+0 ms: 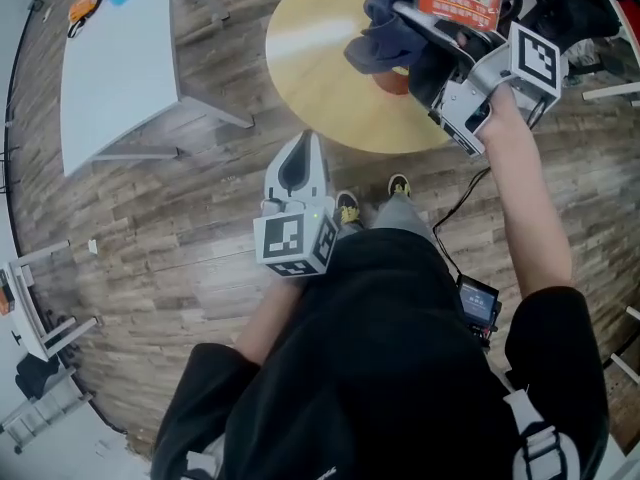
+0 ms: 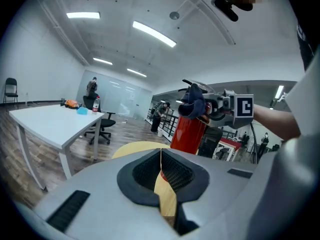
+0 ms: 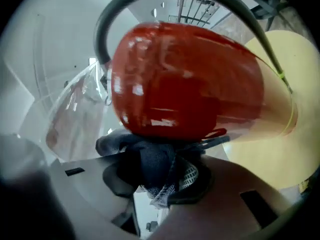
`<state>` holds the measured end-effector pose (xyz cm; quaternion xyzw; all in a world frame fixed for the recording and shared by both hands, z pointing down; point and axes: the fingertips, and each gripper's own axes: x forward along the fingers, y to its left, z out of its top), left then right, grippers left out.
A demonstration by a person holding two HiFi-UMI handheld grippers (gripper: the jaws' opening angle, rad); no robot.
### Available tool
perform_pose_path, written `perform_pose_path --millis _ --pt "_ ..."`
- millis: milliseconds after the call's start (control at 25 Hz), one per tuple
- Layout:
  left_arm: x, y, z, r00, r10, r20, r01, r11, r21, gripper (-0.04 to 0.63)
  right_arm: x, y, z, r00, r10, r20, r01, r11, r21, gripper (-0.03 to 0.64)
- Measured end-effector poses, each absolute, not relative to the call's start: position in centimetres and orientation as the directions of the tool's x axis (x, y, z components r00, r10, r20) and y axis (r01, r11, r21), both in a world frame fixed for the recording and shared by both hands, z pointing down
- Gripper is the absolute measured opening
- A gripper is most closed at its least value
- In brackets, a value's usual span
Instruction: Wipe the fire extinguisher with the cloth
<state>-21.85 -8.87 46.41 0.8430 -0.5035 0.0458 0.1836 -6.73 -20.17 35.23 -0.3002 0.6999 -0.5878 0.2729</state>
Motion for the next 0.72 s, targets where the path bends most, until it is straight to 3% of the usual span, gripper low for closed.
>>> perform_pose_path --millis 160,400,560,720 --pt "-23.1 -8.0 46.4 0.469 -0.838 0.278 -0.877 -0.407 0.254 0.023 -7.6 -22.2 41.6 -0.573 -0.82 0.018 -0.042 0.008 -0.999 0.135" --pt "-26.4 -6.8 47.5 0.405 -0.847 0.345 -0.913 -0.35 0.212 0.023 -6.7 -21.0 59.5 -0.477 -0.823 0.309 -0.075 -0.313 -0.947 0.135" --pt "-27.2 -6.5 48.2 0.381 -0.848 0.369 -0.924 -0.334 0.187 0.023 -3.8 -17.5 67.8 -0.467 -0.725 0.506 -0.259 -0.435 -0.862 0.135" --pt "-26.2 -6.8 48.0 0.391 -0.849 0.355 -0.92 -0.345 0.186 0.023 2.2 -15.5 69.5 -0.38 -0.656 0.652 -0.602 -0.36 -0.713 0.135"
